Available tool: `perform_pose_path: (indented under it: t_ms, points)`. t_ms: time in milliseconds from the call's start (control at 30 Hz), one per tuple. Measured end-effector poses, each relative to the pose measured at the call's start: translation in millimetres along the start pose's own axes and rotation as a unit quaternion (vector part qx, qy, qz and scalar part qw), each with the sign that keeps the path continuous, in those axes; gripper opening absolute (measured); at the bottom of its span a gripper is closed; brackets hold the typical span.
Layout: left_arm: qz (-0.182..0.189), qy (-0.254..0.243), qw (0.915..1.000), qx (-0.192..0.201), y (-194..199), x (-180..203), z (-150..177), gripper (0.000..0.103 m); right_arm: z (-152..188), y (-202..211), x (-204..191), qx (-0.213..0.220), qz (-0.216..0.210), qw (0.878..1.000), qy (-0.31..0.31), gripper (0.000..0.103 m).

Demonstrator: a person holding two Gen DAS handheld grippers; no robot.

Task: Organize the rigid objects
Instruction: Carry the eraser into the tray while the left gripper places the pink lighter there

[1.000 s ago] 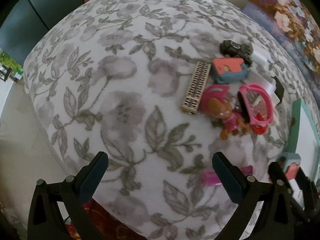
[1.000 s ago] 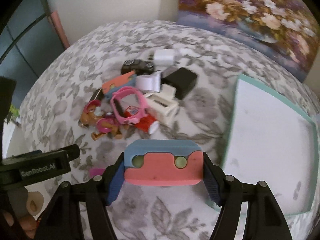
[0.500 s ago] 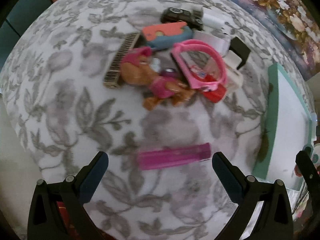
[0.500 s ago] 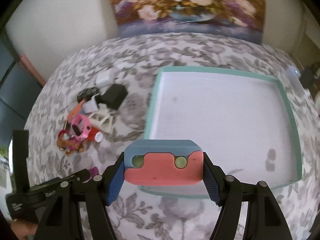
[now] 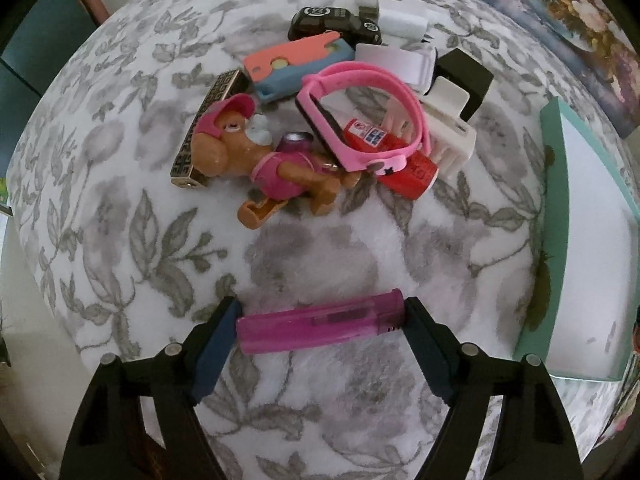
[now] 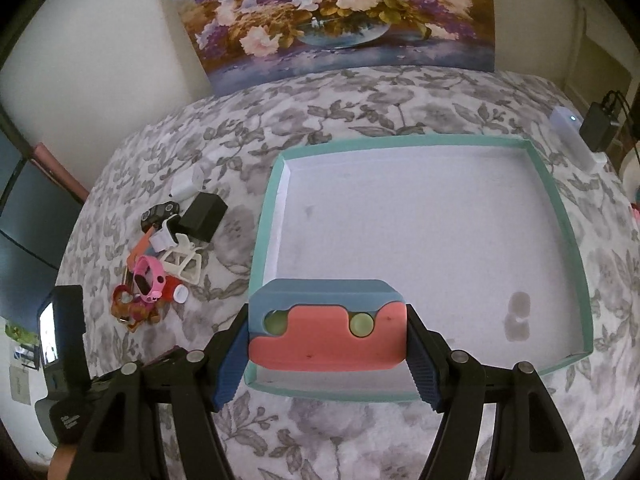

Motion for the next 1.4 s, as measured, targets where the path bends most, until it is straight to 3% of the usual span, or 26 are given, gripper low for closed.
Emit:
perform_pose_path:
  t_ms: [267,500,633,833,1033,1267,1333,1400]
  points:
    - [0.01,-0.034,0.9978,0.055,56,26,-9,0.083,-4,-4,31,-0.007,0.021,0.999,-0.038,0.072]
    - [0.017,-0.125,0.9876,0.093,98,111,-14,0.083,-6,-5,89,-0.01,0.063,0.992,-0.108,0.073]
    - [0.019,-0.162,0.982,0.096,98,152,-7,0.083,-4,1,125,-0.002,0.098,0.985,-0.144,0.073]
    - [0.032,-0.2,0.9745,0.096,89,196,13,0.083,2,8,156,0.0,0.116,0.977,-0.18,0.073]
    - [0.037,-0.207,0.9746,0.077,62,203,18,0.083,6,6,162,-0.008,0.124,0.975,-0.185,0.073]
    - [0.059,-0.202,0.9751,0.069,59,201,15,0.083,8,-2,158,-0.021,0.132,0.975,-0.18,0.073]
    - [0.063,-0.205,0.9744,0.068,59,201,15,0.083,7,-4,157,-0.022,0.136,0.975,-0.175,0.075]
    - [0.066,-0.205,0.9742,0.067,60,202,13,0.083,5,-3,154,-0.02,0.138,0.976,-0.168,0.083]
Point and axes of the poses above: each gripper's, at about its wrist camera, not at the fingertips, and y roughly against the way its jaws point, x to its right, z to its underside, the point moved 5 cm from there along -y, roughly the way its jaws point, and after that the axes turned 4 degrees about -z, right-handed, at the moved point
